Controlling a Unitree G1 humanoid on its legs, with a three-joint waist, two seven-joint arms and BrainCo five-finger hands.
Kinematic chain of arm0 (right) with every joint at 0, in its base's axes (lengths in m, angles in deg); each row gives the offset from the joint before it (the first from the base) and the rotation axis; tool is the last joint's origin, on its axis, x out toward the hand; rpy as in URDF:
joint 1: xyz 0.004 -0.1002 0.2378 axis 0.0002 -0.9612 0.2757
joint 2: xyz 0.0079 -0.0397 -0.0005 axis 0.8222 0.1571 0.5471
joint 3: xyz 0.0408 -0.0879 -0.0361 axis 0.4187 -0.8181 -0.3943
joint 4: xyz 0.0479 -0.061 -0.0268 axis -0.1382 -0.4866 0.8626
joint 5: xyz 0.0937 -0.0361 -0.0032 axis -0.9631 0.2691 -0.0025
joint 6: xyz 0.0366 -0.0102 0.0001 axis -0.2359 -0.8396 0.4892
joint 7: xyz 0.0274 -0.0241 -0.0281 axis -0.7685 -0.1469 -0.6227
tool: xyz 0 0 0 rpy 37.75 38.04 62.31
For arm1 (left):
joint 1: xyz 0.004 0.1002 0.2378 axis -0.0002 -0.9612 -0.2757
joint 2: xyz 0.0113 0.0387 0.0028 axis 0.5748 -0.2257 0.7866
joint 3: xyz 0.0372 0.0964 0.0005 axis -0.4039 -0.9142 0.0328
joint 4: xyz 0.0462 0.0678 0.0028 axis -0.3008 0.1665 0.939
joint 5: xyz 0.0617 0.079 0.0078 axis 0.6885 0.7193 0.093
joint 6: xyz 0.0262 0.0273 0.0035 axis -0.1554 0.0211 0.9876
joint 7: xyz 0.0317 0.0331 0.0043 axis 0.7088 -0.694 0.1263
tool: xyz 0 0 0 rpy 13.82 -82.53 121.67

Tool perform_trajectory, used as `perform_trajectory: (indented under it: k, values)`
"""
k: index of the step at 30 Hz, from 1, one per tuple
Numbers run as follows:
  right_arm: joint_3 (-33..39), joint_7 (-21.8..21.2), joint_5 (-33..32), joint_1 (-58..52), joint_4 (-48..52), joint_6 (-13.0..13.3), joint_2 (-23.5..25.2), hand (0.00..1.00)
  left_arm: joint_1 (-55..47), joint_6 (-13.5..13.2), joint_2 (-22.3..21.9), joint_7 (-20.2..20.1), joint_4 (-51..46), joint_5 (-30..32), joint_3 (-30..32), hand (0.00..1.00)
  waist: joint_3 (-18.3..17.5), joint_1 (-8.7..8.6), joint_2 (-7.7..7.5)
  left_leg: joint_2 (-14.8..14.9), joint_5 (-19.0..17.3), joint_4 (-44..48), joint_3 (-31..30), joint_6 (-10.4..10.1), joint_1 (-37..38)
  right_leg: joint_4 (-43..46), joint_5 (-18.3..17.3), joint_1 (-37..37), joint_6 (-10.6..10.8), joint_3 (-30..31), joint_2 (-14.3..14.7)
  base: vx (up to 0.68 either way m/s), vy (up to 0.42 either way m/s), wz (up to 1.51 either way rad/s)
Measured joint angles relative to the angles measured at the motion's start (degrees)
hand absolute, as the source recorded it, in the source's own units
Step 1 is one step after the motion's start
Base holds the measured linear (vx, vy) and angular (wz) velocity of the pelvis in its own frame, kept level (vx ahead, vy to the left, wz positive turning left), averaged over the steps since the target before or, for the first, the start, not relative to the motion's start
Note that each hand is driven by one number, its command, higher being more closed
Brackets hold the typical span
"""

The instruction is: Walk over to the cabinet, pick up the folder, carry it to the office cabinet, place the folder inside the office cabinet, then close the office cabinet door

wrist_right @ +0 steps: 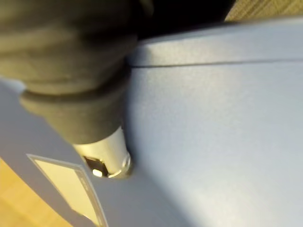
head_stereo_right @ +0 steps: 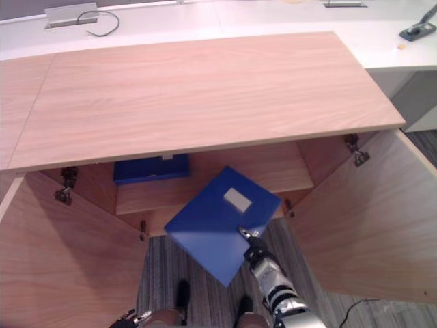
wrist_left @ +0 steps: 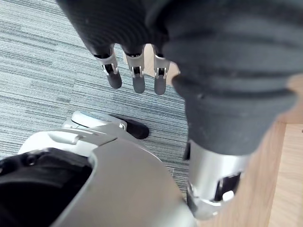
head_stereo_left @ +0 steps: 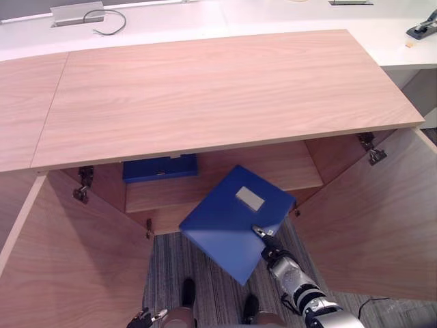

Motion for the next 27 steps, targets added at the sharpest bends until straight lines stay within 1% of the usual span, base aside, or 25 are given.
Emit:
perform_trajectory:
  k: [1,3,4,5,6,7,8,9,10,11,12,13,15,16,17,19,21,23,25,26,27]
  values:
    - [1.31,-0.11,-3.15,-1.1,0.07,1.02,0.53,1.0,-0.12,0.04,-0.41,-0.03,-0.02,-0.05,1.11,0.0,-0.09,0.24,-0.07,0.59,-1.03,0.33,0.05,-0.34,0.31,-0.59,-0.17,0.68,0.0,-0.03,0.45,0.12,-0.038,0.06]
    - [1.52,-0.12,-6.01,-2.07,0.19,1.85,1.41,1.0,-0.04,0.13,-0.42,-0.11,-0.17,-0.14,2.59,0.0,0.1,0.3,-0.68,0.89,-3.26,4.69,0.12,-0.45,-1.72,-0.76,-0.41,0.87,-0.13,-0.22,0.69,0.11,-0.04,0.05]
    - [1.52,-0.13,-8.27,-2.89,0.26,2.35,2.17,1.0,-0.06,0.65,-0.51,-0.14,-0.98,-1.82,3.95,0.0,0.81,0.48,-1.16,1.15,-7.35,13.6,0.75,-0.8,-5.2,-1.02,-0.65,1.96,-0.4,-0.62,0.95,0.08,-0.019,0.11]
    - [1.57,-0.11,-9.28,-3.53,0.26,2.52,2.41,1.0,-0.09,0.86,-0.77,-0.15,-1.29,-3.08,4.56,0.0,1.07,0.46,-1.15,1.69,-9.12,18.48,1.8,-0.73,-7.01,-1.15,-0.74,2.86,-0.53,-1.04,1.19,0.12,-0.038,0.3]
    - [1.87,-0.11,-10.73,-5.14,0.26,2.64,2.72,1.0,-0.08,1.04,-1.34,-0.14,-2.43,-5.5,5.95,0.0,2.11,0.33,-1.02,3.24,-11.42,27.46,3.44,-0.82,-9.3,-1.71,-0.79,6.13,-0.62,-2.13,1.82,0.13,-0.053,0.46]
    - [2.9,-0.07,-10.79,-6.6,0.37,2.63,3.49,1.0,-0.03,0.93,-2.23,-0.12,-3.91,-8.76,7.68,0.0,2.94,0.83,-0.96,4.45,-11.85,35.32,4.52,-1.34,-11.24,-2.13,-0.81,9.11,-0.68,-2.23,2.34,0.13,-0.044,0.49]
    - [3.27,-0.06,-10.75,-6.93,0.53,2.64,3.56,1.0,-0.04,0.73,-2.5,-0.12,-4.5,-10.22,8.44,0.0,3.45,1.03,-1.01,4.62,-11.98,38.7,4.71,-1.47,-12.47,-2.13,-0.91,10.17,-0.84,-2.09,2.4,0.12,-0.001,0.3]
    - [3.45,-0.04,-10.76,-7.3,1.31,2.68,3.33,1.0,-0.09,0.33,-3.57,-0.12,-5.21,-12.32,9.55,0.0,3.74,1.38,-1.11,4.93,-14.94,41.08,4.81,-1.74,-14.16,-2.13,-1.42,10.9,-1.57,-1.9,2.48,0.09,0.048,0.02]
    - [3.6,-0.06,-10.77,-6.94,2.74,2.67,2.84,1.0,-0.06,0.34,-4.53,-0.12,-5.24,-13.51,9.77,0.0,3.99,1.48,0.8,4.71,-15.62,38.98,4.55,-1.84,-15.21,-2.05,-1.48,10.75,-1.59,-1.7,3.16,0.07,0.078,-0.14]
    - [3.61,-0.2,-10.77,-6.88,3.33,2.67,2.51,1.0,-0.3,0.35,-5.08,-0.12,-5.23,-13.73,9.66,0.0,3.92,1.49,1.79,4.61,-12.84,35.83,4.17,-1.7,-14.98,-1.97,-1.55,10.3,-1.48,-1.52,3.65,0.06,0.106,-0.29]
    - [3.62,-0.48,-10.82,-6.53,3.53,2.74,2.61,1.0,-0.47,0.33,-5.53,-0.24,-5.07,-14.01,9.55,0.0,3.88,1.81,1.92,4.37,-13.19,31.3,4.83,-0.45,-13.44,-1.79,-2.47,9.43,-0.42,-0.65,3.74,0.09,0.112,-0.27]
    - [3.64,-0.53,-11.09,-6.45,3.68,2.59,3.32,1.0,-0.4,0.33,-5.07,-0.46,-5.61,-14.08,9.56,0.0,4.52,1.94,0.58,2.66,-11.55,27.23,5.76,0.26,-11.74,-0.98,-2.79,8.33,-0.25,-0.15,2.01,0.1,0.089,-0.18]
    - [3.58,-0.53,-11.3,-7.58,3.92,2.46,4.19,1.0,-0.67,0.47,-5.16,-0.49,-5.79,-14.02,9.56,0.0,4.47,1.88,0.54,1.41,-10.11,23.86,6.26,0.88,-9.55,0.27,-2.79,8.28,-0.25,-0.19,0.73,0.06,0.062,-0.03]
    - [3.32,-0.53,-11.91,-9.39,4.66,2.28,5.13,1.0,-1.78,0.48,-5.55,-0.51,-6.12,-14.02,9.94,0.0,4.25,2.03,0.34,0.76,-9.62,21.24,7.33,1.21,-6.42,0.8,-2.79,9.17,-0.25,-0.07,-0.16,0.05,0.061,-0.15]
    - [2.97,-0.54,-12.33,-10.09,5.12,2.0,5.59,1.0,-2.25,0.48,-5.78,-0.55,-6.17,-13.98,10.47,0.0,3.97,2.13,0.2,0.55,-9.27,19.85,7.92,1.36,-5.14,1.0,-2.79,9.4,-0.24,0.06,-0.44,0.03,0.041,-0.32]
    - [1.85,-1.06,-12.35,-11.54,5.74,1.12,6.53,1.0,-3.06,0.56,-5.95,-0.67,-6.05,-13.77,11.21,0.0,2.3,1.93,-0.24,-0.33,-7.21,14.87,9.31,1.53,-2.37,1.21,-2.78,8.95,-0.23,0.77,-1.17,0.03,0.004,-0.33]
    - [0.23,-1.24,-12.31,-12.16,5.66,0.54,6.42,1.0,-3.08,0.63,-5.97,-0.89,-5.84,-13.75,11.21,0.0,0.8,1.93,-0.56,-0.74,-4.87,10.51,10.51,1.41,-1.05,1.25,-2.75,7.59,-0.18,1.43,-1.44,0.01,-0.005,-0.25]
    - [-0.43,-1.3,-12.3,-12.44,5.51,0.22,6.32,1.0,-3.05,0.63,-5.91,-1.0,-5.53,-13.7,11.23,0.0,0.64,1.77,-0.62,-0.92,-3.6,7.92,11.03,1.38,0.47,1.3,-2.55,7.6,0.13,1.48,-1.55,-0.02,0.005,-0.19]
    - [-1.59,-1.62,-12.16,-12.79,5.51,0.14,5.7,1.0,-3.1,0.62,-5.92,-1.06,-5.45,-13.5,11.23,0.0,0.58,1.46,-0.45,-0.61,-3.44,7.58,11.29,1.54,1.22,3.26,-2.47,6.88,0.31,1.43,-1.55,-0.06,0.026,-0.22]
    - [-1.98,-2.05,-11.76,-12.53,5.52,-0.08,4.93,1.0,-3.09,0.62,-6.22,-1.23,-5.41,-13.22,11.15,0.0,0.75,1.43,0.48,0.38,-3.69,8.35,11.15,1.82,1.07,8.77,-2.46,3.87,0.32,1.38,-1.48,-0.08,0.026,-0.24]
    - [-1.98,-2.28,-11.29,-12.38,5.52,-0.19,4.64,1.0,-3.09,0.62,-6.18,-1.3,-5.21,-13.12,11.0,0.0,0.9,1.43,0.86,0.83,-4.15,8.93,11.06,2.16,0.95,11.35,-2.43,2.58,0.37,1.35,-1.58,-0.09,0.027,-0.26]
